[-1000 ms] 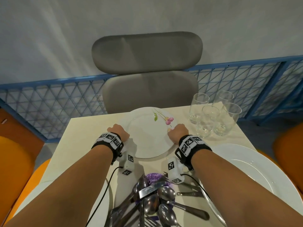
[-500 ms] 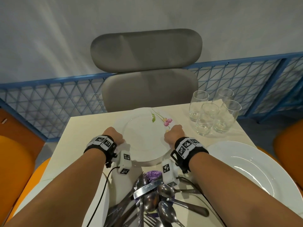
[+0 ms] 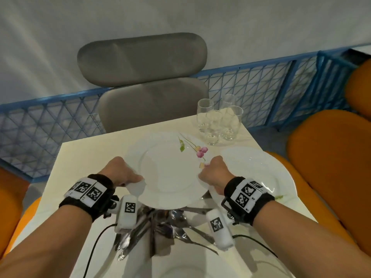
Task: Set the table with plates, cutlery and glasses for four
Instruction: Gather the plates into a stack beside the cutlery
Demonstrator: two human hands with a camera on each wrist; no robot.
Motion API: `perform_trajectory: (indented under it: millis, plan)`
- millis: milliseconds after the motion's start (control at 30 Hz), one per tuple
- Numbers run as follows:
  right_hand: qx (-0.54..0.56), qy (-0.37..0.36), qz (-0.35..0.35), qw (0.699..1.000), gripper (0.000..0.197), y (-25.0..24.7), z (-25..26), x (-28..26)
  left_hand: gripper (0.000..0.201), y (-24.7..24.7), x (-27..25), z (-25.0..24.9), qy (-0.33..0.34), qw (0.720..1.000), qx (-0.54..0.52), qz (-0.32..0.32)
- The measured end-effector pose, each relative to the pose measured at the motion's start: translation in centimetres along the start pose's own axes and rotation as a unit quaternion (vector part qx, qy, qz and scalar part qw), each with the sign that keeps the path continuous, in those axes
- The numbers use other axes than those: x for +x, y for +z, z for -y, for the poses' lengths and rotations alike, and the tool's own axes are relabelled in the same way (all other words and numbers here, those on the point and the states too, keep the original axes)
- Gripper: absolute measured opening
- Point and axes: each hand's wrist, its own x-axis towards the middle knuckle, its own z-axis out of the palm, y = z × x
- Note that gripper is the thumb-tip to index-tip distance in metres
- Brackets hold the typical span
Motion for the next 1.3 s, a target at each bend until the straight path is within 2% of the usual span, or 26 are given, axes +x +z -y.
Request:
perform_trajectory:
  millis: [200, 333, 467, 600, 700, 833, 900, 1133, 1300]
  plan:
    - [-0.052, 0.044, -0.072, 0.995, 0.048, -7.0, -4.9, -3.0, 0.043, 5.6, -3.3, -3.6, 0.042, 0.995, 0.042, 0.078]
    - [-0.064, 0.088, -0.103, 0.989, 0.052, -11.3, -6.7, -3.6, 0.053, 9.4, -4.5, -7.0, 0.070, 0.990, 0.083, 0.095]
    - [-0.091, 0.114, -0.130, 0.981, 0.051, -14.4, -8.2, -3.1, 0.046, 12.3, -5.2, -10.0, 0.072, 0.986, 0.107, 0.105]
    - [-0.138, 0.136, -0.127, 0.973, 0.046, -15.8, -9.0, -2.6, 0.052, 14.6, -5.3, -11.1, 0.065, 0.984, 0.119, 0.114]
    - [-0.178, 0.143, -0.129, 0.965, 0.051, -16.5, -9.5, -2.5, 0.053, 15.8, -5.0, -11.6, 0.061, 0.981, 0.147, 0.113]
    - [-0.226, 0.150, -0.125, 0.954, 0.056, -16.9, -9.9, -2.8, 0.041, 16.6, -4.9, -12.2, 0.062, 0.975, 0.187, 0.099]
    - [-0.252, 0.154, -0.119, 0.948, 0.054, -17.0, -10.0, -2.9, 0.042, 17.0, -4.6, -12.4, 0.067, 0.973, 0.200, 0.095]
    - [-0.254, 0.154, -0.080, 0.952, 0.049, -17.9, -10.8, -3.0, 0.055, 17.4, -3.9, -13.1, 0.095, 0.961, 0.248, 0.070]
    - [-0.259, 0.155, -0.055, 0.952, 0.040, -18.6, -10.7, -3.1, 0.047, 18.0, -3.2, -13.8, 0.117, 0.946, 0.293, 0.072]
